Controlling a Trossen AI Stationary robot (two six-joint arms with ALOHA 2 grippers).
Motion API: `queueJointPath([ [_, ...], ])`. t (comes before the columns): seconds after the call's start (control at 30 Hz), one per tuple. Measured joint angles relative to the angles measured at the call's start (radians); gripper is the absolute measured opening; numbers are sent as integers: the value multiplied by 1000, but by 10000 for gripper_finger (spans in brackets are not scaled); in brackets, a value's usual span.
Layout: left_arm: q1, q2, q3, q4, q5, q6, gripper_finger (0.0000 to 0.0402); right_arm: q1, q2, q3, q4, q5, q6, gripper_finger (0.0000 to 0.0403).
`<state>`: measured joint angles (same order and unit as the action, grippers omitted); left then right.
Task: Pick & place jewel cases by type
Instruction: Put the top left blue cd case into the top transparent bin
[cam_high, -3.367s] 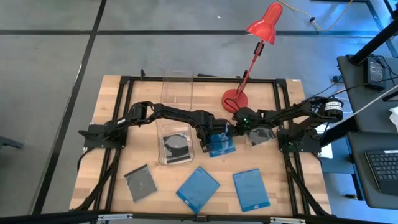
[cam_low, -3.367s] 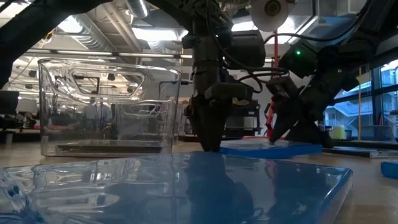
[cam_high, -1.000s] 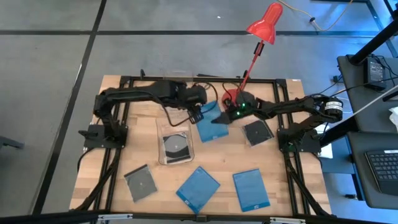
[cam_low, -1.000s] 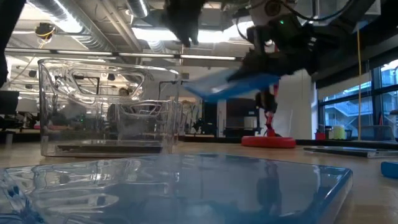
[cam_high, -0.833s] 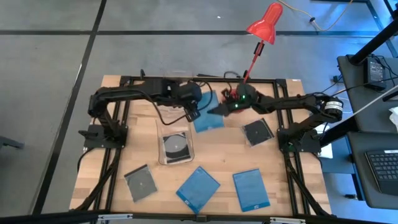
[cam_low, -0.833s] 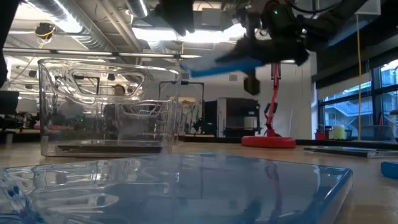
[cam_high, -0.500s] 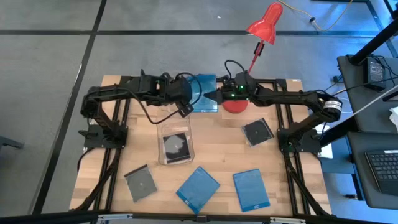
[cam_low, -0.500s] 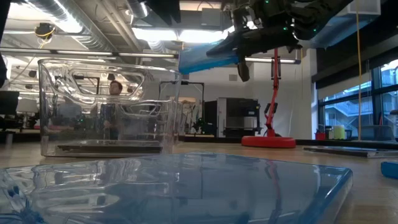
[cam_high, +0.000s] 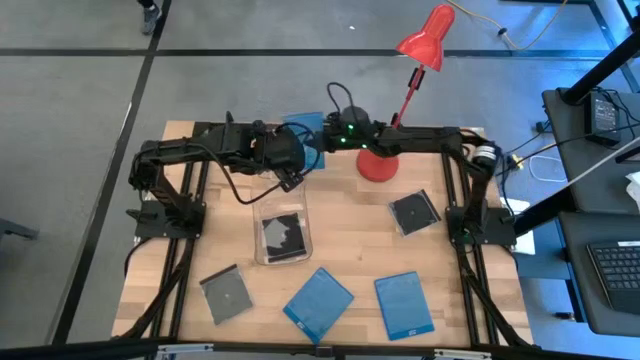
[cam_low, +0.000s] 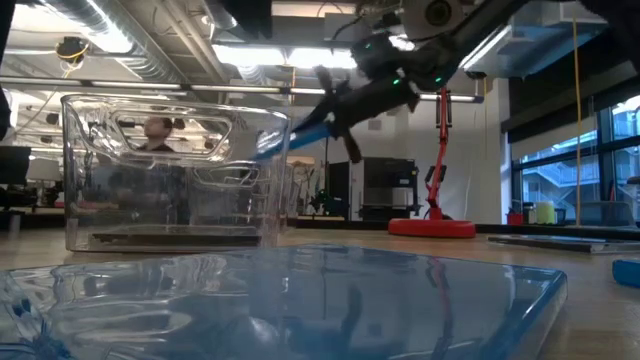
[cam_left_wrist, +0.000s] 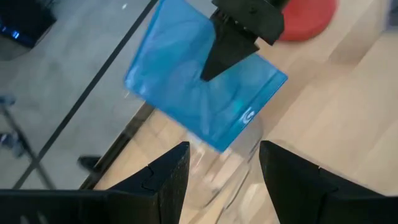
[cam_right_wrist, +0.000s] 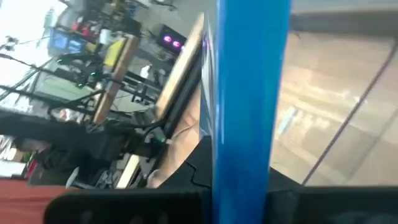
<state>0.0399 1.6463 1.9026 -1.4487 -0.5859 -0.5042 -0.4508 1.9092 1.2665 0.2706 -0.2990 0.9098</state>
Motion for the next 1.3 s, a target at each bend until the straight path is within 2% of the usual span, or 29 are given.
queueJointPath([
  [0.27,-12,0,0,-29,-52,-33,191,-4,104,126,-126,-15,33,21],
  [0.47,-13,0,0,-27,-54,-33,191,-10,108,120,-143,59,84,27],
  [0.73,-13,0,0,-14,-56,-33,191,-10,108,120,-142,55,68,48],
  [1.3,-13,1,0,-14,-56,-33,191,-11,108,119,-142,43,24,51],
])
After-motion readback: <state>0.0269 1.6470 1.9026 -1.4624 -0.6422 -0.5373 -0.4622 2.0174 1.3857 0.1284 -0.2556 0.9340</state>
